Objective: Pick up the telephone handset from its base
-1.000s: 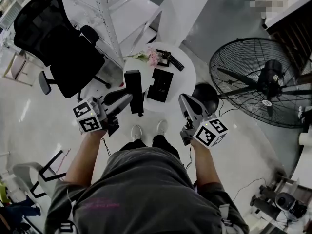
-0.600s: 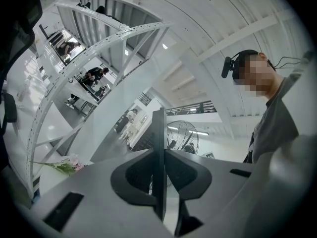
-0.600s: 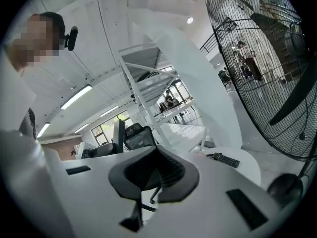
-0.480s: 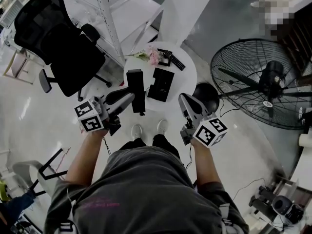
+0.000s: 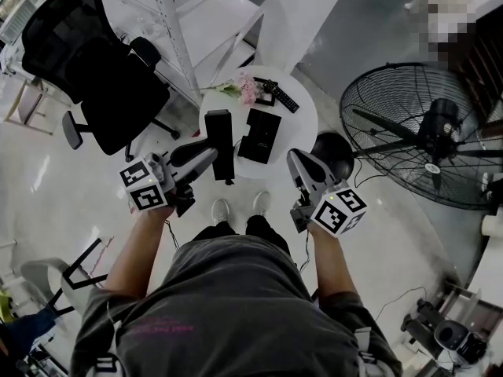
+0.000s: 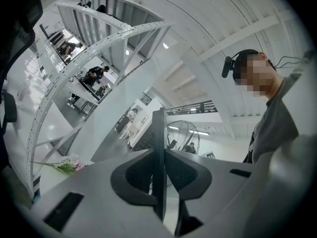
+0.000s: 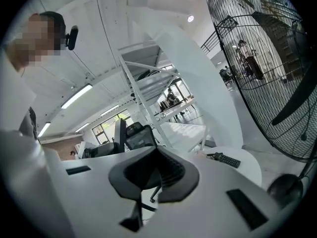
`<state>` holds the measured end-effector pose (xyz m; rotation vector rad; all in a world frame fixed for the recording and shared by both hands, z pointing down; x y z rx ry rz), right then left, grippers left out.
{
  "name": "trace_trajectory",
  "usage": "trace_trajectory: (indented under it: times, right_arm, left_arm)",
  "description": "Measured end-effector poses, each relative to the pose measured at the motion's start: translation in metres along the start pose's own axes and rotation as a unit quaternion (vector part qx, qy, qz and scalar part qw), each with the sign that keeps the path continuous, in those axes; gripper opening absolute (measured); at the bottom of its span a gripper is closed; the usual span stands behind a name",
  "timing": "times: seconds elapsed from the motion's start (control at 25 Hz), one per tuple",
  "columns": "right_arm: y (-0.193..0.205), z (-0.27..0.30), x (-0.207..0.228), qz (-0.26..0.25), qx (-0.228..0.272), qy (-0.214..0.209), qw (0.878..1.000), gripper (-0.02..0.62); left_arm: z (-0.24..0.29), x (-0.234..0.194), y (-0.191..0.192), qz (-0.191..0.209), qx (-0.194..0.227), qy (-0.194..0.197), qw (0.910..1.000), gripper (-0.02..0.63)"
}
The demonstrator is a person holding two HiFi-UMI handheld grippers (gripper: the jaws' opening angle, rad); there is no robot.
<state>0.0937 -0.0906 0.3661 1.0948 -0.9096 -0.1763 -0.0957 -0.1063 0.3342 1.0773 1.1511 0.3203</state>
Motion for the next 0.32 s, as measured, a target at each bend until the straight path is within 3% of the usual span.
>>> trace_trajectory:
  times: [0.32]
  right_arm:
    - [-0.0021,-0.0029,0.0088,0.001,0.000,0.004,1.000,0.020]
  left_arm:
    - [0.0077,-0.0017,0.0044,-0.002,-0.004,0.002,1.0000,0.078]
Point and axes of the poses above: the fingertips, and each gripper's own axes: z forward along the fingers, x to its right, y out of its underside, the point moved 1 cm from there along -z, backward along the fingers, and after that the axes turned 7 degrees about -y, right-handed, at the moved point
